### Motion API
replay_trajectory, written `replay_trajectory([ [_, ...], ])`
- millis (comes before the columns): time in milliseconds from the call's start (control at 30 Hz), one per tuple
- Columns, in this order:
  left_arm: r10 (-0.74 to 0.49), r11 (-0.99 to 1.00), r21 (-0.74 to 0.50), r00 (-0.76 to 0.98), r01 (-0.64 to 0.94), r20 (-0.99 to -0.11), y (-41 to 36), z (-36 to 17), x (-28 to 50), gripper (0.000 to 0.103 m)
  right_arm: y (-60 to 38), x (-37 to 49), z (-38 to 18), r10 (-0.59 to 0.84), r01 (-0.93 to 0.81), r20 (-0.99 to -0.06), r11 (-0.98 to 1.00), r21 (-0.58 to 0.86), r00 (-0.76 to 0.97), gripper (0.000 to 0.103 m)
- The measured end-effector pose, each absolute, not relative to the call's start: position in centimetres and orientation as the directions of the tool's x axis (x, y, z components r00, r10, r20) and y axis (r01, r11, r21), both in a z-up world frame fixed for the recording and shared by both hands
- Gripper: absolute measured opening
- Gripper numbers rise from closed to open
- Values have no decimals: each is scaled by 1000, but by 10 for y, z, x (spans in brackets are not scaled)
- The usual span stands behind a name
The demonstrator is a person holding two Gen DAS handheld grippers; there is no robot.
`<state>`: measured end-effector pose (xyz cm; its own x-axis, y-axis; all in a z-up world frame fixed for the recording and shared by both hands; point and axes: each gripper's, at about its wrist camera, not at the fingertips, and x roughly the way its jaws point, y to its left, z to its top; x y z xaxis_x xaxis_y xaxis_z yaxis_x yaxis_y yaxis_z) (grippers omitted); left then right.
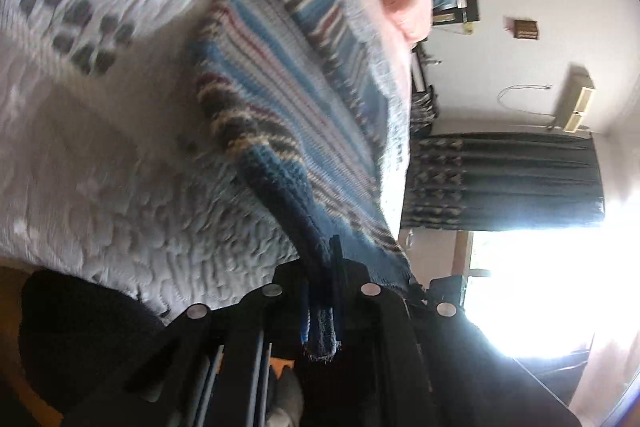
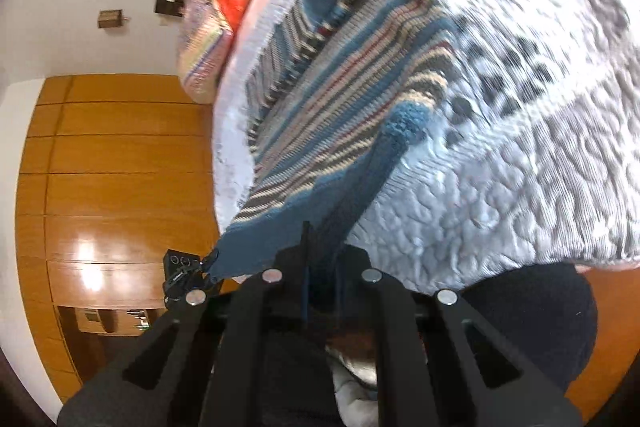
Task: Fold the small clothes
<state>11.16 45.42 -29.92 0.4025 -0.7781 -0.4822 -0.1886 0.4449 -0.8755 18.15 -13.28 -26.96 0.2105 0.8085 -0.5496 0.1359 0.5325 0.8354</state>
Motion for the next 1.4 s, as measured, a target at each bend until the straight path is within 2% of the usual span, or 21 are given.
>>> replay_trajectory([
  [267,-773,436,-884,432,-170,-464,458,-276,141,8,-128,225,-236,811,81,-532,530,844,244,7],
  [567,-769,430,-881,431,-198,-473,464,-272,208,8,-120,290,-229,785,63,-568,572,818,248,7],
  [900,-742,475,-830,374,-292,-557,467,-298,310,8,-108,386,-255,746,89,-631,628,773,215,7],
  [1233,-702,552,-755,291,-353,-650,461,-349,397,9,-99,461,-316,706,142,-692,677,722,153,7],
  [1333,-702,552,-753,287,-359,-651,461,-362,411,13,-99,478,-334,703,161,-699,680,715,134,12],
  [1400,-713,531,-767,300,-361,-634,464,-365,414,21,-101,486,-342,718,185,-687,664,724,114,20],
])
